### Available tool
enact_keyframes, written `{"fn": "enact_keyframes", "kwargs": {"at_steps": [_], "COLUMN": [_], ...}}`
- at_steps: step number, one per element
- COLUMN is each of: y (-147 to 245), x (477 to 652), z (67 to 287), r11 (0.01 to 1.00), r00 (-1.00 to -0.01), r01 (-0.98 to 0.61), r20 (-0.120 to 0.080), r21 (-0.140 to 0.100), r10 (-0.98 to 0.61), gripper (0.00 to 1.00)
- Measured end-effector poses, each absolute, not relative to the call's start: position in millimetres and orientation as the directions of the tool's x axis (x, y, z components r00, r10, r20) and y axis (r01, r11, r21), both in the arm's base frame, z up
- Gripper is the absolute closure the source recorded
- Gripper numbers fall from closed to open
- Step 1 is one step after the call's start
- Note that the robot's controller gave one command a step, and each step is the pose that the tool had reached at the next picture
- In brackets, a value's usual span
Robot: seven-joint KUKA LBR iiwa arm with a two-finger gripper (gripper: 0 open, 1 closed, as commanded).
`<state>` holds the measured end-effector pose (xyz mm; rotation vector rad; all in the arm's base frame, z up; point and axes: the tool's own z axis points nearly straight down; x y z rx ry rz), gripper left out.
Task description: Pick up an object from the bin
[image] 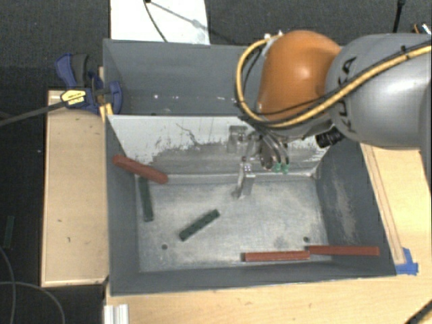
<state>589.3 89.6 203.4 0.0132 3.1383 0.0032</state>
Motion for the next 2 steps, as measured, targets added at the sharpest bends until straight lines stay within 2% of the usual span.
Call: {"fn": "enact_keyframes", "kwargs": {"at_steps": [1,2], "y": [107.0,106.7], "x": [534.7,538.0], "z": [65.7,70.4], "r11": [0.999,0.999], "r00": [-0.999,-0.999], "r01": [-0.04,-0.034], "r20": [0.008,-0.002], "r21": [0.0,0.002], "r10": [-0.04,-0.034], "gripper": [0.0,1.0]}}
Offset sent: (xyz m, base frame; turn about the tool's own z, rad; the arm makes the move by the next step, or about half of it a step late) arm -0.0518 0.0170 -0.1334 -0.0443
